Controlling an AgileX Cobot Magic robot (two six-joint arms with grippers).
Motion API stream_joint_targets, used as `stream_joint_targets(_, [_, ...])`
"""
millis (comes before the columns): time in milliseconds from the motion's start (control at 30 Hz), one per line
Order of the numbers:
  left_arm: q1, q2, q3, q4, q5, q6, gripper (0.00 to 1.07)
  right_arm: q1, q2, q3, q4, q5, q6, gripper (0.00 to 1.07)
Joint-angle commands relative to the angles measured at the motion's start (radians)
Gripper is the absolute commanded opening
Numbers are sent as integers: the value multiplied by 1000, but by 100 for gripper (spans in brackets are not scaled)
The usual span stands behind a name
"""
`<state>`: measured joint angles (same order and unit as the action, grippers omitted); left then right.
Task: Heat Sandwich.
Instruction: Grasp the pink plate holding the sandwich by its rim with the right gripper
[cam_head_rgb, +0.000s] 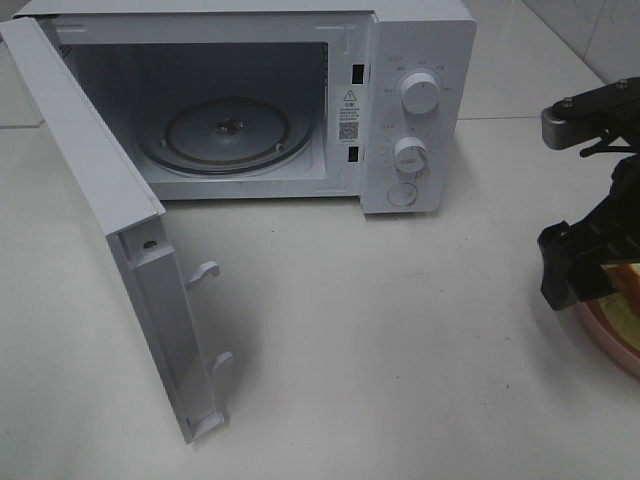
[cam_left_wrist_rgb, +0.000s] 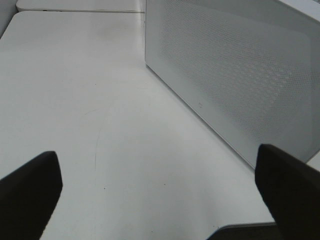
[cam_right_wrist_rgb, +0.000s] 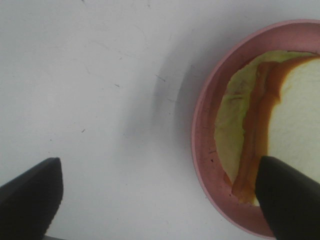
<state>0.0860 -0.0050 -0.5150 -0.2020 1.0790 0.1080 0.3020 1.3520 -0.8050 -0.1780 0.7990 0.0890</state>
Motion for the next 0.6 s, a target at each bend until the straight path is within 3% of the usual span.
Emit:
stream_joint_targets(33, [-5,-17,1,-1,-4,-1,98,-20,28,1,-4,6,9,95])
stream_joint_targets(600, [-5,-17,1,-1,-4,-1,98,-113,238,3,-3,-96,12,92])
